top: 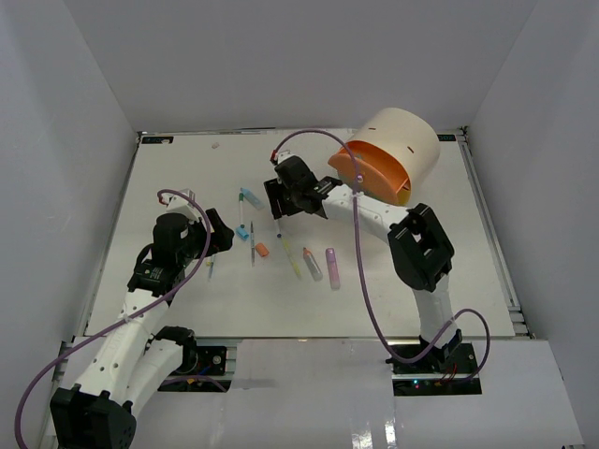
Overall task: Sort the stationery into containers
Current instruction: Pick up the pen from the center of the board.
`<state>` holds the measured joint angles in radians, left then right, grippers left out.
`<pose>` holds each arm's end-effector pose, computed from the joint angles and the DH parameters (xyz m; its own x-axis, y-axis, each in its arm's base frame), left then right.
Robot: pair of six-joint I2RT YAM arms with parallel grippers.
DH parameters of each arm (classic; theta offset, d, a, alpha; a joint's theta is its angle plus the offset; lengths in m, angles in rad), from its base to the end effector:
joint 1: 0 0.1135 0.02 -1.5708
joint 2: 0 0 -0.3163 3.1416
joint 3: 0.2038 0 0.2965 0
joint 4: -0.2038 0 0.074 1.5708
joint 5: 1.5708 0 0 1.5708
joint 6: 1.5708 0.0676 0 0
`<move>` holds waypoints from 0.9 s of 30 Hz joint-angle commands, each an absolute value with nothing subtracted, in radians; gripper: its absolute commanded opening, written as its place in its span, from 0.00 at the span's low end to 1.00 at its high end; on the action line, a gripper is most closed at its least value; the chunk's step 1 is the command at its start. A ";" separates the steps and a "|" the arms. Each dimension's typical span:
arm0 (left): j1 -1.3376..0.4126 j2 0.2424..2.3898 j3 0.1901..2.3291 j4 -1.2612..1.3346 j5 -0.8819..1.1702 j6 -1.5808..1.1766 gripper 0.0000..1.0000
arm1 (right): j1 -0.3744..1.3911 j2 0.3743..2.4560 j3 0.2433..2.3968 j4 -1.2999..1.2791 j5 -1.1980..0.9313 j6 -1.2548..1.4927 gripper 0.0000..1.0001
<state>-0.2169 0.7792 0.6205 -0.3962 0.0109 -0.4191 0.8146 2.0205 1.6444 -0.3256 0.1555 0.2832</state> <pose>0.2064 -0.0462 0.2745 -0.5612 -0.2930 -0.7741 -0.0045 0.9363 -0.3511 0.3899 0.3981 0.2566 -0.6034 -0.2374 -0.7613 -0.4883 0.8647 0.1174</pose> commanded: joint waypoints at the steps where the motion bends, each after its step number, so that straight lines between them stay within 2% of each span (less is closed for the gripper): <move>1: -0.210 0.772 0.623 -0.400 -0.017 -0.417 0.98 | 0.836 2.054 1.698 -0.242 0.187 0.322 0.65; 6: -0.209 0.772 0.623 -0.402 -0.017 -0.417 0.98 | 0.856 2.141 1.726 -0.221 0.215 0.319 0.63; 12: -0.207 0.772 0.623 -0.402 -0.015 -0.417 0.98 | 0.862 2.200 1.724 -0.184 0.236 0.318 0.56; 27: -0.209 0.773 0.623 -0.402 -0.012 -0.417 0.98 | 0.865 2.270 1.713 -0.149 0.304 0.357 0.31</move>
<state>-0.2115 0.7792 0.6205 -0.3962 -0.0086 -0.4191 0.8604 2.2501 1.6833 -0.1894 0.2703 0.3183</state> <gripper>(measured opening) 0.979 0.326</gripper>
